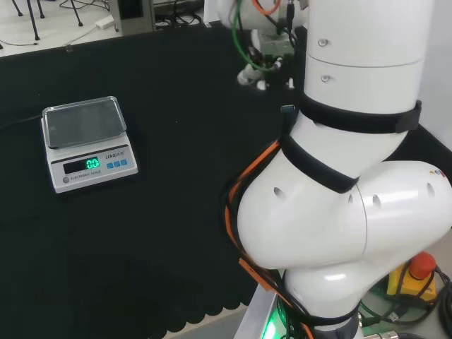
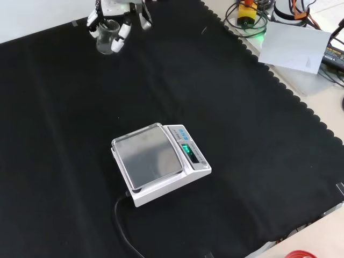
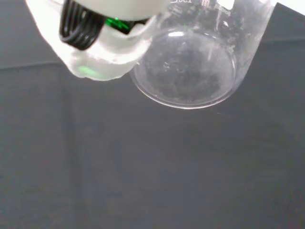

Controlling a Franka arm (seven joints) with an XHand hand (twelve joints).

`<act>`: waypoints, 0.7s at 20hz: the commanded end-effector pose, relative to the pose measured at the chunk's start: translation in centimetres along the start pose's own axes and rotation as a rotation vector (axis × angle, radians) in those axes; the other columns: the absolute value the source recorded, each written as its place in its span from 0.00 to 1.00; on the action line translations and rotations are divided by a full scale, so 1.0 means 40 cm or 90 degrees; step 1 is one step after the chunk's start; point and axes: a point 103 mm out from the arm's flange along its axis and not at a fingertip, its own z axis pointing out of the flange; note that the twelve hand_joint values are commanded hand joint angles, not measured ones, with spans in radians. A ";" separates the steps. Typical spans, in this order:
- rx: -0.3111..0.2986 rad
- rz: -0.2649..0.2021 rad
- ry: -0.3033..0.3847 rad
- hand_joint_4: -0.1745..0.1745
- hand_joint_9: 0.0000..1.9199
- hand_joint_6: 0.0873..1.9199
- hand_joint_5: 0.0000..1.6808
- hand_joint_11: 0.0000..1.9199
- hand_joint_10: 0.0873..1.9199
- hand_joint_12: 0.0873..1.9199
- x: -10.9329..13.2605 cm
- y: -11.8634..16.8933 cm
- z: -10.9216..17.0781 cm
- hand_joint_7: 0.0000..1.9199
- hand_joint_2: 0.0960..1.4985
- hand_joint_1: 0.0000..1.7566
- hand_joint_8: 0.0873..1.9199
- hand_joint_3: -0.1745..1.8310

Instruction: Pick up the beaker.

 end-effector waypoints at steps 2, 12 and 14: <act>0.001 -0.103 0.000 0.66 0.61 0.62 0.58 0.69 0.45 0.38 0.288 -0.084 -0.070 0.52 0.48 0.70 0.59 0.45; -0.028 -0.254 0.000 0.66 0.62 0.61 0.58 0.69 0.45 0.38 0.729 -0.180 -0.198 0.53 0.47 0.70 0.59 0.46; -0.024 -0.278 -0.009 0.67 0.62 0.61 0.59 0.69 0.45 0.38 0.804 -0.197 -0.199 0.53 0.46 0.70 0.58 0.46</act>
